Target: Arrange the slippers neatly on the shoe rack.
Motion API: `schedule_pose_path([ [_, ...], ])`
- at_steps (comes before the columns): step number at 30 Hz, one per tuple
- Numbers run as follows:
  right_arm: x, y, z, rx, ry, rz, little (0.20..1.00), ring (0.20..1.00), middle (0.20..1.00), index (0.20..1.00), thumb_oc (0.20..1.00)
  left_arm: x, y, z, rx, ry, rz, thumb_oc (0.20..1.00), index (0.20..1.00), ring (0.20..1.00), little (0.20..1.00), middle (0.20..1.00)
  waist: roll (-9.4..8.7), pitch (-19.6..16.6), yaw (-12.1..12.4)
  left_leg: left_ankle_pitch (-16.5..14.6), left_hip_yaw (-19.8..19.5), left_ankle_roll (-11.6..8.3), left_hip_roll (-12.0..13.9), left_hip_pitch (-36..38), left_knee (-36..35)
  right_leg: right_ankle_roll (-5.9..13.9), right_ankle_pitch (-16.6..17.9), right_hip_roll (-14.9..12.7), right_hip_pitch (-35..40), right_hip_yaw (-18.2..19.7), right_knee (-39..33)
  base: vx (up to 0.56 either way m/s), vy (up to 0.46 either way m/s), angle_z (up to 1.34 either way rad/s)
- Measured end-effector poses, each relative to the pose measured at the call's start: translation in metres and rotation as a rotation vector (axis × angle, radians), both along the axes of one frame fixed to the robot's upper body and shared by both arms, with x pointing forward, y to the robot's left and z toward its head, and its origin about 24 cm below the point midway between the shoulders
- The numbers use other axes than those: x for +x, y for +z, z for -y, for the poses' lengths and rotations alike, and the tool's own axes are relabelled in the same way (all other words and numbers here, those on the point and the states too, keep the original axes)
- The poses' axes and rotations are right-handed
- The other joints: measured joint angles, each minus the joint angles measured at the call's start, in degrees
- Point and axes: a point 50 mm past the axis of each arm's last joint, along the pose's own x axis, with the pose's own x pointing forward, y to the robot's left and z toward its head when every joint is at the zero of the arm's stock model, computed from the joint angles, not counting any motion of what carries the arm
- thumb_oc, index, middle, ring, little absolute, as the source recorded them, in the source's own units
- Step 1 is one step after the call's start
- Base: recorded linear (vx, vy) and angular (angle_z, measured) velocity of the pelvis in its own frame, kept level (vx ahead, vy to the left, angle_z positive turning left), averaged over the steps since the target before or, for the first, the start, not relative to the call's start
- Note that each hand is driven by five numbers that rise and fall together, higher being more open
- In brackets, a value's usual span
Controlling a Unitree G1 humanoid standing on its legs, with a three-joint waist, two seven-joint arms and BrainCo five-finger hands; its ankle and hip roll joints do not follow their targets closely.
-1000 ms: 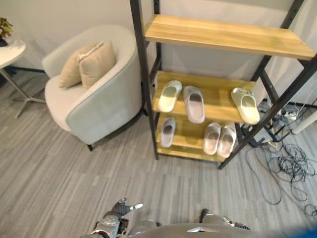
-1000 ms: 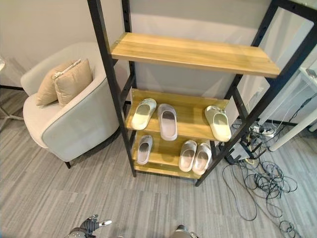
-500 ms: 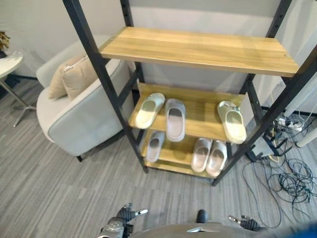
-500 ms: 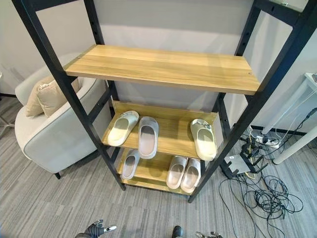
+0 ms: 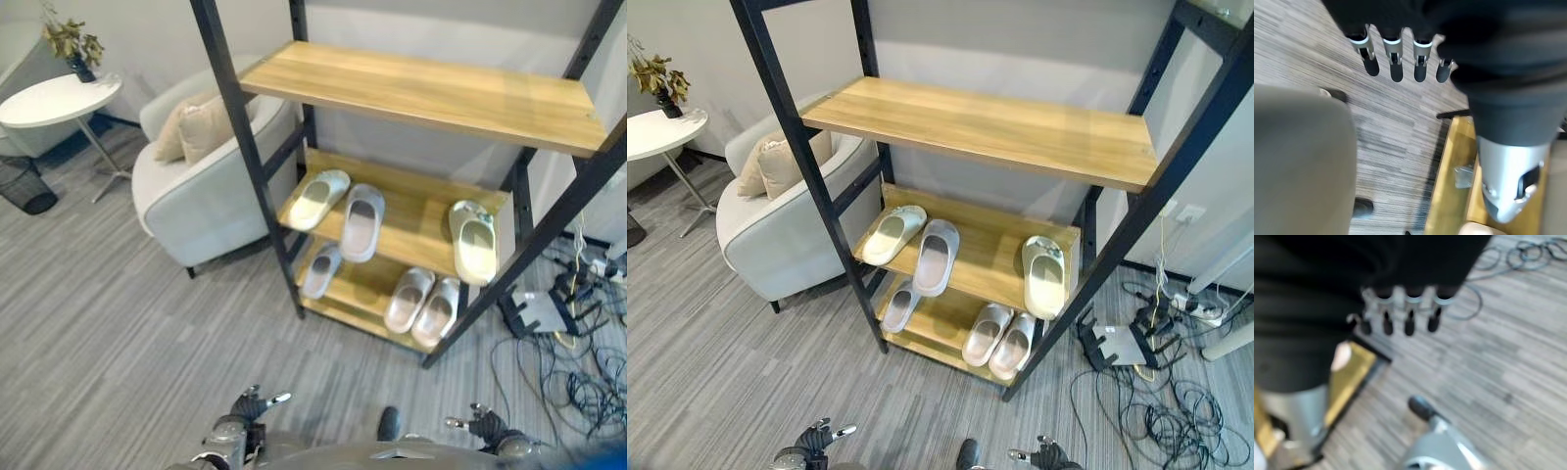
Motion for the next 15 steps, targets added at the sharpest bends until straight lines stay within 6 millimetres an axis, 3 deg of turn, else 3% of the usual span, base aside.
schedule_pose_path([
  [1,0.002,-0.001,-0.006,0.015,0.003,0.004,1.0,1.0,1.0,1.0,1.0,-0.001,0.001,-0.006,0.013,0.019,-0.004,1.0,1.0,1.0,1.0,1.0,-0.64,0.7,-0.7,0.4,0.1,-0.02,0.0,0.9,-0.3,-1.5,-0.3,0.2,0.3,-0.3,-0.1,0.12,0.15,-0.03],
  [2,-0.001,-0.004,-0.016,0.04,0.003,0.001,1.0,1.0,1.0,1.0,1.0,-0.01,0.0,-0.017,0.041,0.022,-0.03,1.0,1.0,1.0,1.0,1.0,-2.23,-0.1,-0.8,1.3,0.3,0.55,0.0,2.2,-2.6,-0.54,0.2,0.2,1.1,0.0,-2.7,0.12,0.126,0.01],
  [3,0.0,-0.004,-0.019,0.046,0.005,0.006,1.0,1.0,1.0,1.0,1.0,-0.015,-0.001,-0.02,0.049,0.027,-0.046,1.0,1.0,1.0,1.0,1.0,-2.71,-0.6,-0.6,1.4,0.5,0.67,-0.4,3.2,-3.3,-0.09,0.6,0.2,1.8,0.7,-4.2,0.15,0.174,-0.1],
  [4,0.0,-0.003,-0.016,0.036,0.014,0.01,1.0,1.0,1.0,1.0,1.0,-0.023,-0.005,-0.016,0.041,0.026,-0.079,1.0,1.0,1.0,1.0,1.0,-1.92,-1.3,-0.8,1.4,1.2,1.2,-0.7,4.3,-2.5,0.76,2.3,0.5,4.2,0.7,-8.9,0.15,0.175,-0.13],
  [6,-0.001,-0.001,-0.01,0.024,0.022,0.027,1.0,1.0,1.0,1.0,1.0,-0.024,-0.006,-0.011,0.03,0.023,-0.08,1.0,1.0,1.0,1.0,1.0,-0.32,-2.3,-1.0,1.6,1.3,1.44,-0.6,4.9,-1.3,0.36,5.5,0.5,4.9,0.8,-10.6,0.13,0.11,0.08],
  [7,0.008,0.004,-0.003,0.022,0.034,0.038,1.0,1.0,1.0,1.0,1.0,-0.024,-0.006,-0.011,0.025,0.024,-0.08,1.0,1.0,1.0,1.0,1.0,-0.52,-2.5,-1.2,1.1,1.7,0.26,-1.2,5.6,-1.5,0.59,6.1,-0.2,4.8,1.1,-10.2,0.07,0.034,-0.16],
  [8,0.042,0.027,0.032,-0.04,0.056,0.09,1.0,1.0,1.0,1.0,1.0,-0.027,-0.007,-0.012,0.027,0.004,-0.094,1.0,1.0,1.0,1.0,1.0,0.01,-3.3,-1.0,0.3,3.6,1.32,-2.3,5.6,-0.8,2.11,7.1,-1.1,5.7,2.2,-12.6,0.01,0.029,-0.29],
  [10,0.059,0.057,0.054,-0.128,0.089,0.275,1.0,1.0,1.0,1.0,1.0,-0.024,-0.002,-0.026,0.067,0.009,-0.069,1.0,1.0,1.0,1.0,1.0,-0.68,-4.2,-0.6,0.2,4.2,2.45,-3.5,5.3,-0.6,2.97,8.0,-2.2,6.5,2.6,-14.9,0.01,0.014,-0.09],
  [11,0.065,0.063,0.059,-0.14,0.085,0.313,1.0,1.0,1.0,1.0,1.0,-0.027,0.0,-0.038,0.097,0.012,-0.076,1.0,1.0,1.0,1.0,1.0,-1.98,-5.1,-0.6,0.0,4.3,2.82,-3.8,5.6,-0.7,3.03,8.1,-2.4,6.8,2.5,-15.1,0.0,0.0,0.16],
  [12,0.063,0.058,0.051,-0.117,0.08,0.307,1.0,1.0,1.0,1.0,1.0,-0.032,0.002,-0.05,0.128,0.019,-0.09,1.0,1.0,1.0,1.0,1.0,-3.94,-6.3,-0.2,-0.2,4.1,3.15,-4.1,5.9,-0.7,3.06,9.0,-2.6,6.9,2.4,-15.0,0.0,0.0,0.11],
  [13,0.061,0.053,0.045,-0.098,0.073,0.297,1.0,1.0,1.0,1.0,1.0,-0.036,0.002,-0.053,0.135,0.021,-0.098,1.0,1.0,1.0,1.0,1.0,-4.65,-6.7,-0.2,-0.4,4.0,3.21,-4.1,6.1,-0.8,2.71,9.2,-2.6,7.0,2.4,-15.1,0.02,0.026,0.07],
  [15,0.056,0.046,0.034,-0.066,0.068,0.277,1.0,1.0,1.0,1.0,1.0,-0.04,-0.001,-0.046,0.115,0.02,-0.109,1.0,1.0,1.0,1.0,1.0,-4.29,-6.5,-0.1,-0.4,4.1,3.09,-4.4,6.5,-0.7,2.98,10.0,-2.6,7.9,2.5,-16.3,0.04,0.244,-0.02],
])
